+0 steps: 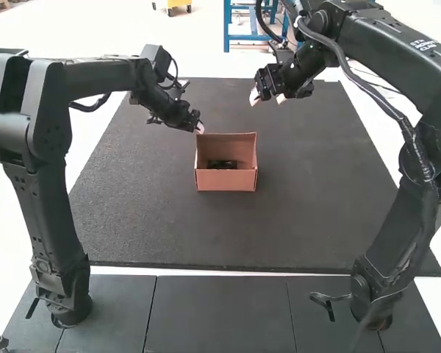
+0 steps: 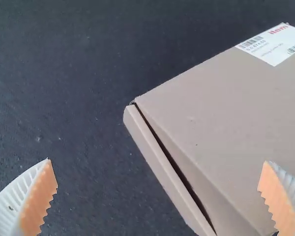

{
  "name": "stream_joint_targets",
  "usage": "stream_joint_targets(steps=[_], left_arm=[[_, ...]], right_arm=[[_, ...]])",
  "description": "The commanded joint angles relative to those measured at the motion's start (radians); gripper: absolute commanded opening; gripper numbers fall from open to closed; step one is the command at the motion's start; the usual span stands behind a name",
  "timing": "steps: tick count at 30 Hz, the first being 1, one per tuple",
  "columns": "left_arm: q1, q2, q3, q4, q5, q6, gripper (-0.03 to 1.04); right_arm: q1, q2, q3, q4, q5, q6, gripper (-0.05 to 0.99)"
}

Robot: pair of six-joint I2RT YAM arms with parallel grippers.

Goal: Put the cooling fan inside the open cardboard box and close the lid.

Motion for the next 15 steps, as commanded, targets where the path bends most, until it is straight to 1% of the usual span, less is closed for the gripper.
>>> stream_joint_targets(steps=[1, 4, 15], left_arm=[[-0.004, 0.025, -0.024, -0.007, 0.027, 0.017, 0.96], [-0.011, 0.042, -0.042, -0.003, 0.041, 0.017, 0.96], [-0.014, 0.093, -0.061, 0.027, 0.043, 0.02, 0.96]], right_arm=[[0.009, -0.01, 0.016, 0.004, -0.015, 0.018, 0.78], [0.009, -0.008, 0.002, 0.014, -0.016, 0.022, 0.78], [0.009, -0.005, -0.024, 0.038, -0.031, 0.044, 0.78]])
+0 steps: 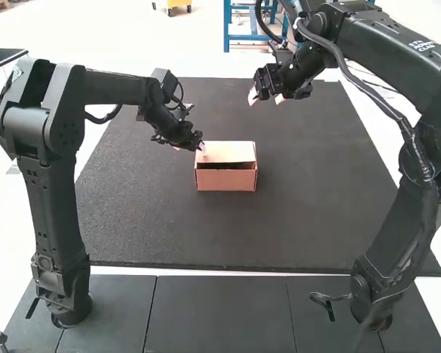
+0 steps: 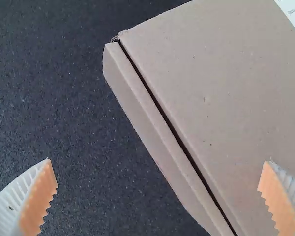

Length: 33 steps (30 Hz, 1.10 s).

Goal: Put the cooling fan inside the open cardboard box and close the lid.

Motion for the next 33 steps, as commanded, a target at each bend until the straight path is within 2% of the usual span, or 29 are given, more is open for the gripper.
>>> stream_joint_targets(steps=[1, 16, 23, 28, 33], left_arm=[[-0.008, 0.012, 0.003, 0.007, 0.017, 0.017, 0.96], [-0.032, 0.064, 0.01, 0.025, 0.015, 0.023, 0.96], [-0.011, -0.034, 0.085, 0.025, 0.021, 0.015, 0.96], [0.035, -0.174, 0.063, 0.153, -0.002, -0.077, 0.96], [0.067, -0.309, -0.113, 0.392, -0.075, -0.111, 0.96]], right_arm=[[0.009, -0.005, -0.008, 0.012, -0.018, 0.017, 0.78], [0.009, 0.018, 0.011, 0.018, -0.018, 0.018, 0.78], [0.0, 0.018, 0.011, 0.042, -0.025, 0.021, 0.78], [-0.011, 0.004, 0.003, 0.05, -0.032, 0.015, 0.78], [-0.024, -0.045, -0.084, 0.213, -0.013, 0.018, 0.78]])
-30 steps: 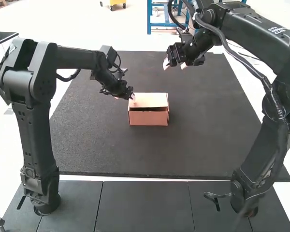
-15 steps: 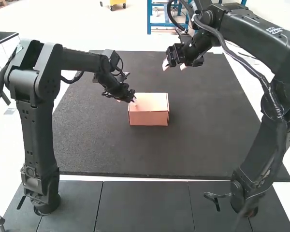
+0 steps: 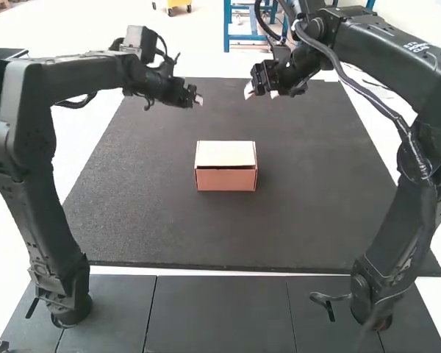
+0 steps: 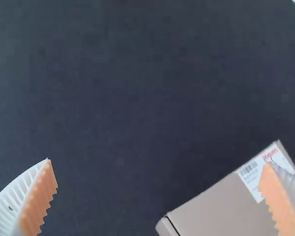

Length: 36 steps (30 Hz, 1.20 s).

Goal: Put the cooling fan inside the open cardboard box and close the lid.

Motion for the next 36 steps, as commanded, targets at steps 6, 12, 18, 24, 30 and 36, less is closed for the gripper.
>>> stream_joint_targets(steps=[6, 12, 18, 24, 30, 36], left_arm=[[0.022, -0.187, -0.332, 0.324, -0.092, -0.078, 0.96], [0.049, -0.276, -0.488, 0.424, -0.121, -0.1, 0.96], [0.077, -0.341, -0.628, 0.53, -0.161, -0.1, 0.97], [0.106, -0.379, -0.758, 0.608, -0.167, -0.1, 0.97], [0.141, -0.411, -0.867, 0.672, -0.167, -0.089, 0.97], [0.17, -0.445, -0.972, 0.74, -0.165, -0.069, 0.97]], right_arm=[[-0.075, -0.159, -0.245, 0.38, 0.066, 0.094, 0.78], [-0.139, -0.248, -0.42, 0.537, 0.086, 0.128, 0.78], [-0.202, -0.338, -0.615, 0.673, 0.094, 0.138, 0.78], [-0.248, -0.403, -0.777, 0.792, 0.109, 0.138, 0.78], [-0.274, -0.435, -0.903, 0.873, 0.146, 0.138, 0.82], [-0.267, -0.475, -1.023, 0.934, 0.247, 0.151, 0.9]])
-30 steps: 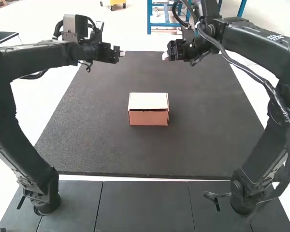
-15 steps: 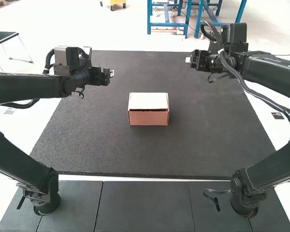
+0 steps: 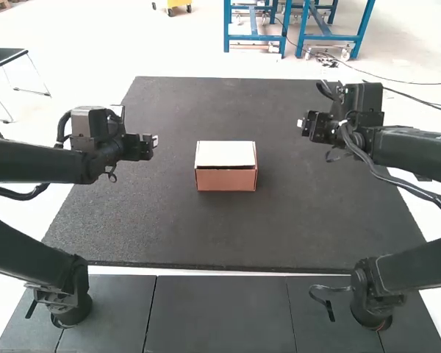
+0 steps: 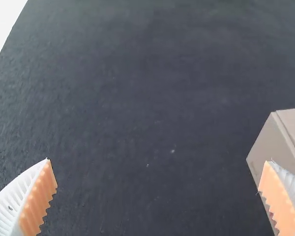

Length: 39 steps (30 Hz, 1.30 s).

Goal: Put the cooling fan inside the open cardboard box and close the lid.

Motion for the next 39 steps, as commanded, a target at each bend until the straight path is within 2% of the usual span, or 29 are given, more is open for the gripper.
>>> stream_joint_targets(steps=[1, 9, 20, 26, 28, 33, 39], left_arm=[[0.019, -0.035, -0.046, 0.038, -0.007, 0.019, 0.97], [0.043, -0.052, -0.144, 0.113, -0.005, 0.038, 0.97], [0.118, -0.099, -0.253, 0.191, 0.029, 0.064, 0.97], [0.12, -0.136, -0.311, 0.199, 0.043, 0.068, 0.97], [0.118, -0.158, -0.337, 0.208, 0.041, 0.077, 0.97], [0.12, -0.227, -0.403, 0.237, 0.049, 0.07, 0.97], [0.12, -0.322, -0.451, 0.2, 0.064, 0.074, 0.97]], right_arm=[[-0.005, -0.051, -0.048, 0.044, 0.066, 0.01, 0.9], [-0.012, -0.141, -0.165, 0.087, 0.066, 0.033, 0.9], [-0.029, -0.198, -0.298, 0.11, 0.081, 0.03, 0.91], [-0.066, -0.268, -0.361, 0.183, 0.084, 0.029, 0.91], [-0.072, -0.301, -0.398, 0.215, 0.09, -0.02, 0.91], [-0.075, -0.36, -0.472, 0.218, 0.089, -0.057, 0.91], [-0.075, -0.475, -0.547, 0.222, 0.086, -0.065, 0.91]])
